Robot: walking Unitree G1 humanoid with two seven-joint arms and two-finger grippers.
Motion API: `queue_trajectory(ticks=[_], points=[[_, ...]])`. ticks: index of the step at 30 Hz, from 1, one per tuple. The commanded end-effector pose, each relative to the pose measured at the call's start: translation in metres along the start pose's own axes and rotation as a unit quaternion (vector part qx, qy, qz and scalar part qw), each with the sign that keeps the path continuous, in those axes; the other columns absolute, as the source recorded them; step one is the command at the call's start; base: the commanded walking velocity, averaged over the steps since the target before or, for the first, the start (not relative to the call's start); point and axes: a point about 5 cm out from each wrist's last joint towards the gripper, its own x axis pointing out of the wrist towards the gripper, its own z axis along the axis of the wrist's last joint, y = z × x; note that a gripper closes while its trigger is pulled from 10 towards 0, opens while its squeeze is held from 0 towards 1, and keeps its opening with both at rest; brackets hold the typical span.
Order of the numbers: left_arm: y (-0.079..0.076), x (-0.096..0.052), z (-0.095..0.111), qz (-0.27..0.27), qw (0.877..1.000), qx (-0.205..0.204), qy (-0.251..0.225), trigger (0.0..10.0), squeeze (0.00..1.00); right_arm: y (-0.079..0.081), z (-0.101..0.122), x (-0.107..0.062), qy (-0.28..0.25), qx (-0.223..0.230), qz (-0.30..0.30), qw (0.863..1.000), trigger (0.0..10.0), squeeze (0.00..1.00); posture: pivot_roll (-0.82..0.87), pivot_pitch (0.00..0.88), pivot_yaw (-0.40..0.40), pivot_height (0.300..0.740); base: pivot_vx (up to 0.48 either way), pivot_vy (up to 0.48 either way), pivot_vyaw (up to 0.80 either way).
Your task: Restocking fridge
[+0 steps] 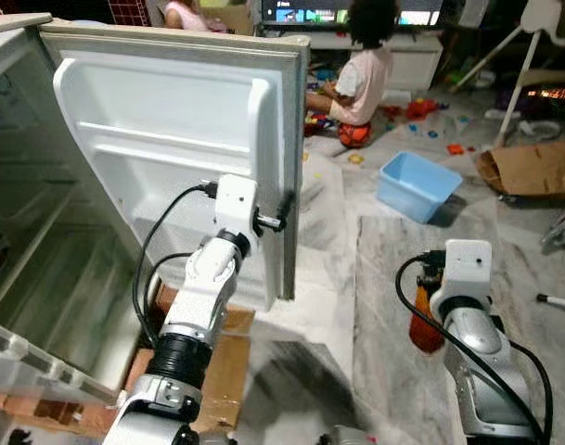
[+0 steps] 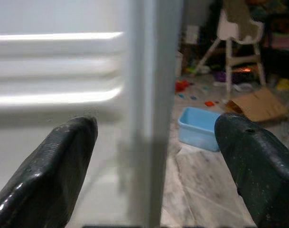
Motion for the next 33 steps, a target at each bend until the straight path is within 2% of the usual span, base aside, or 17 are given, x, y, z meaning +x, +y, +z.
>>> queue_trajectory(ticks=[1, 2, 3, 5, 10, 14, 24, 27, 30, 33], points=[[0.015, -0.012, -0.005, 0.03, 1.0, 0.005, 0.006, 10.0, 0.0, 0.005, 0.007, 0.003, -0.016, 0.003, 0.009, 1.0, 10.0, 0.0, 0.0, 0.0, 0.005, 0.74, 0.0, 0.0, 0.0], [0.018, -0.019, -0.007, 0.035, 0.999, 0.003, 0.007, 10.0, 0.0, 0.005, 0.008, 0.004, -0.019, 0.005, 0.01, 1.0, 10.0, 0.0, 0.0, 0.0, 0.004, 0.74, 0.0, 0.0, 0.0], [0.018, -0.019, -0.007, 0.035, 0.999, 0.003, 0.007, 10.0, 0.0, 0.005, 0.008, 0.004, -0.019, 0.005, 0.01, 1.0, 10.0, 0.0, 0.0, 0.0, 0.004, 0.74, 0.0, 0.0, 0.0], [0.029, -0.035, -0.013, 0.061, 0.998, -0.006, 0.007, 10.0, 0.0, 0.005, 0.012, 0.008, -0.025, 0.008, 0.012, 1.0, 10.0, 0.0, 0.0, 0.0, 0.001, 0.74, 0.0, 0.0, 0.0], [0.032, -0.048, -0.019, 0.074, 0.997, -0.009, 0.014, 10.0, 0.0, 0.007, 0.017, 0.014, -0.036, 0.006, 0.029, 0.999, 10.0, 0.0, 0.02, 0.0, -0.006, 0.74, 0.174, -0.19, 0.0], [0.025, -0.047, -0.014, 0.059, 0.998, 0.005, 0.008, 10.0, 0.0, 0.013, 0.025, 0.016, -0.057, 0.009, 0.043, 0.997, 10.0, 0.0, 0.02, 0.0, -0.009, 0.74, 0.303, -0.342, 0.14], [0.021, -0.042, -0.009, 0.054, 0.999, -0.001, 0.004, 10.0, 0.0, 0.018, 0.029, 0.018, -0.065, 0.028, 0.053, 0.996, 10.0, 0.0, 0.01, 0.0, 0.0, 0.74, 0.325, -0.35, 0.8], [0.022, -0.042, -0.011, 0.059, 0.998, 0.006, 0.011, 10.0, 0.0, 0.018, 0.029, 0.018, -0.066, 0.031, 0.055, 0.996, 10.0, 0.0, 0.01, 0.0, 0.001, 0.74, 0.364, -0.307, 0.79], [0.026, -0.042, -0.014, 0.086, 0.996, 0.018, 0.029, 10.0, 0.0, 0.021, 0.029, 0.019, -0.067, 0.035, 0.066, 0.995, 10.0, 0.0, 0.02, 0.0, -0.001, 0.74, 0.379, -0.291, 0.78], [0.026, -0.042, -0.012, 0.084, 0.996, 0.018, 0.027, 10.0, 0.0, 0.023, 0.03, 0.02, -0.069, 0.035, 0.07, 0.995, 10.0, 0.0, 0.02, 0.0, -0.002, 0.74, 0.379, -0.292, 0.78]])
